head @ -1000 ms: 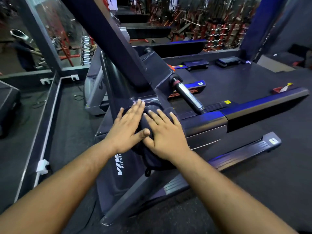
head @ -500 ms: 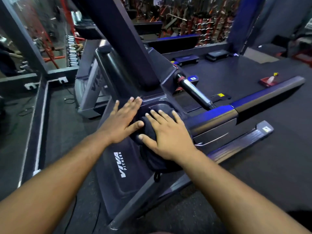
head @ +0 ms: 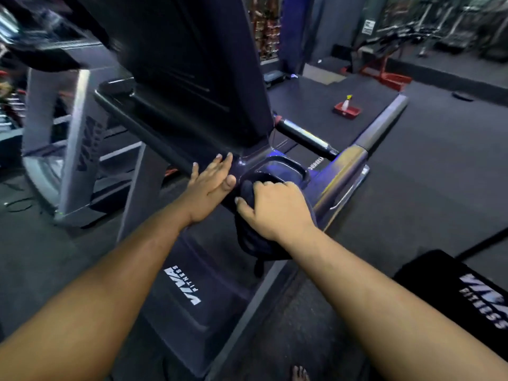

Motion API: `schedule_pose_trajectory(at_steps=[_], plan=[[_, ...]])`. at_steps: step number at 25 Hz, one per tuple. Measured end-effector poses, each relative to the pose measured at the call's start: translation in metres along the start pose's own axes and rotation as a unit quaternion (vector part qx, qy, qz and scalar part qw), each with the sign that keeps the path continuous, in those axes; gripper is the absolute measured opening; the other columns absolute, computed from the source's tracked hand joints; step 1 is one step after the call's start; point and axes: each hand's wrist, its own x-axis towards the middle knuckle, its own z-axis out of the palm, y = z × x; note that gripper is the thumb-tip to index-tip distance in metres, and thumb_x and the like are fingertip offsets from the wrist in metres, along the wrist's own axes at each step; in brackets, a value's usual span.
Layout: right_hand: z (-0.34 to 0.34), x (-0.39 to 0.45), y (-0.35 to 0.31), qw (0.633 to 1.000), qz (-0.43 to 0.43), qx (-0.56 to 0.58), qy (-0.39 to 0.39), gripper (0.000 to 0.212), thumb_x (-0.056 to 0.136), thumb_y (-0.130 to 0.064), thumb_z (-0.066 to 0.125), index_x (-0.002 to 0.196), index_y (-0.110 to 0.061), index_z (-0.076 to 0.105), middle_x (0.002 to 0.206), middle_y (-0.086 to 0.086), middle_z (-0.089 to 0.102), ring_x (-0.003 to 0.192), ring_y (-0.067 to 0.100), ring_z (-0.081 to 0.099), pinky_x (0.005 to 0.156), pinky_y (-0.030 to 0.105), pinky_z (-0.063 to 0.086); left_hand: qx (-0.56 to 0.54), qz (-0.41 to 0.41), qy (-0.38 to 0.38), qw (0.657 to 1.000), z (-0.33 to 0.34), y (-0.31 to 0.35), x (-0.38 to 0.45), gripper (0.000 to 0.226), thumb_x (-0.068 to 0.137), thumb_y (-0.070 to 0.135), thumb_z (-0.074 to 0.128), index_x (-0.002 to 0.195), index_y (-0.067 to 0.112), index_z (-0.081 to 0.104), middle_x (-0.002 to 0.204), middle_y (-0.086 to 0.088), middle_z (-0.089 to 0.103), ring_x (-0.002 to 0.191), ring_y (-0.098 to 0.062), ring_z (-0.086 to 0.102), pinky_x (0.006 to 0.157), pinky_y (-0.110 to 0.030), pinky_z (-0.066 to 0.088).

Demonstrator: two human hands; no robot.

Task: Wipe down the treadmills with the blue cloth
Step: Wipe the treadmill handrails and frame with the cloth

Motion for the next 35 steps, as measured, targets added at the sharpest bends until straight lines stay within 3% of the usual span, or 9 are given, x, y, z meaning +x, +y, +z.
schedule_pose_trajectory(at_steps=[5, 9, 11, 16, 19, 24, 28, 32, 35], plan=[[0.011, -0.049, 0.082, 0.985, -0.163, 0.032, 0.045, 0.064, 0.092, -0.065, 0.044, 0.135, -0.019, 0.053, 0.133, 0.0, 0.058, 0.13, 0.021, 0.05, 0.11, 0.049, 0.034, 0.078, 0.022, -0.013, 0.997, 0.004, -0.003, 0.001, 0.114, 0.066, 0.093, -0.015, 0.157, 0.023, -0.01, 0.165, 0.009, -0.009, 0.146, -0.002, -0.022, 0.118, -0.047, -0.022], [0.013, -0.024, 0.018, 0.998, 0.035, -0.044, 0.032, 0.05, 0.09, -0.059, 0.043, 0.103, -0.015, 0.064, 0.1, 0.005, 0.066, 0.101, 0.029, 0.06, 0.104, 0.049, 0.035, 0.066, 0.021, -0.009, 0.998, 0.007, -0.005, 0.002, 0.113, 0.064, 0.092, -0.018, 0.156, 0.027, -0.011, 0.162, 0.017, -0.016, 0.145, -0.002, -0.026, 0.115, -0.047, -0.026], [0.018, -0.022, -0.023, 0.996, 0.057, -0.046, 0.041, 0.052, 0.092, -0.057, 0.043, 0.108, -0.011, 0.062, 0.1, 0.008, 0.064, 0.098, 0.031, 0.058, 0.106, 0.049, 0.033, 0.054, 0.019, -0.013, 0.998, 0.006, -0.006, 0.003, 0.114, 0.062, 0.093, -0.019, 0.156, 0.029, -0.01, 0.161, 0.02, -0.016, 0.144, 0.001, -0.027, 0.114, -0.045, -0.027], [0.013, -0.052, 0.052, 0.994, -0.105, 0.004, 0.03, 0.08, 0.094, -0.071, 0.033, 0.153, -0.016, 0.034, 0.155, 0.005, 0.041, 0.145, 0.023, 0.033, 0.119, 0.051, 0.022, 0.084, 0.019, -0.021, 0.996, 0.004, -0.003, 0.002, 0.114, 0.062, 0.093, -0.019, 0.156, 0.028, -0.011, 0.163, 0.016, -0.016, 0.144, -0.001, -0.028, 0.115, -0.045, -0.026], [0.007, -0.028, 0.101, 0.991, 0.046, 0.105, -0.069, 0.08, 0.093, -0.073, 0.022, 0.157, -0.026, 0.02, 0.166, 0.001, 0.014, 0.154, 0.019, 0.006, 0.121, 0.059, 0.007, 0.08, 0.019, -0.015, 0.996, 0.005, -0.001, 0.001, 0.113, 0.063, 0.092, -0.019, 0.156, 0.029, -0.011, 0.163, 0.016, -0.017, 0.145, -0.002, -0.028, 0.114, -0.046, -0.027], [0.013, 0.063, 0.065, 0.971, 0.143, 0.022, -0.191, 0.086, 0.096, -0.069, 0.028, 0.158, -0.018, -0.003, 0.166, 0.012, -0.011, 0.153, 0.027, -0.01, 0.119, 0.06, -0.005, 0.069, 0.011, -0.02, 0.997, 0.004, -0.003, 0.004, 0.115, 0.06, 0.094, -0.019, 0.156, 0.032, -0.008, 0.162, 0.019, -0.015, 0.145, -0.001, -0.027, 0.113, -0.044, -0.029], [0.008, 0.055, 0.017, 0.975, 0.056, 0.065, -0.204, 0.086, 0.099, -0.064, 0.026, 0.157, -0.004, 0.003, 0.165, 0.017, 0.001, 0.154, 0.028, -0.002, 0.123, 0.049, -0.002, 0.069, 0.012, -0.016, 0.997, 0.006, -0.006, 0.006, 0.113, 0.061, 0.094, -0.019, 0.155, 0.033, -0.008, 0.162, 0.019, -0.015, 0.146, 0.0, -0.025, 0.114, -0.044, -0.028], [-0.004, -0.002, 0.071, 0.973, -0.189, 0.121, -0.059, 0.061, 0.097, -0.053, 0.038, 0.148, -0.019, 0.041, 0.145, 0.0, 0.053, 0.13, 0.019, 0.049, 0.109, 0.043, 0.034, 0.063, 0.019, -0.015, 0.998, 0.006, -0.007, 0.004, 0.109, 0.065, 0.092, -0.017, 0.156, 0.033, -0.008, 0.162, 0.02, -0.016, 0.145, 0.001, -0.027, 0.114, -0.043, -0.028], [-0.001, 0.006, 0.122, 0.988, -0.104, 0.098, -0.057, 0.069, 0.09, -0.06, 0.036, 0.147, -0.023, 0.045, 0.154, -0.003, 0.042, 0.144, 0.018, 0.035, 0.114, 0.059, 0.024, 0.066, 0.015, -0.008, 0.998, 0.007, -0.006, 0.003, 0.108, 0.065, 0.092, -0.018, 0.156, 0.033, -0.008, 0.162, 0.019, -0.017, 0.145, 0.001, -0.028, 0.113, -0.042, -0.029]])
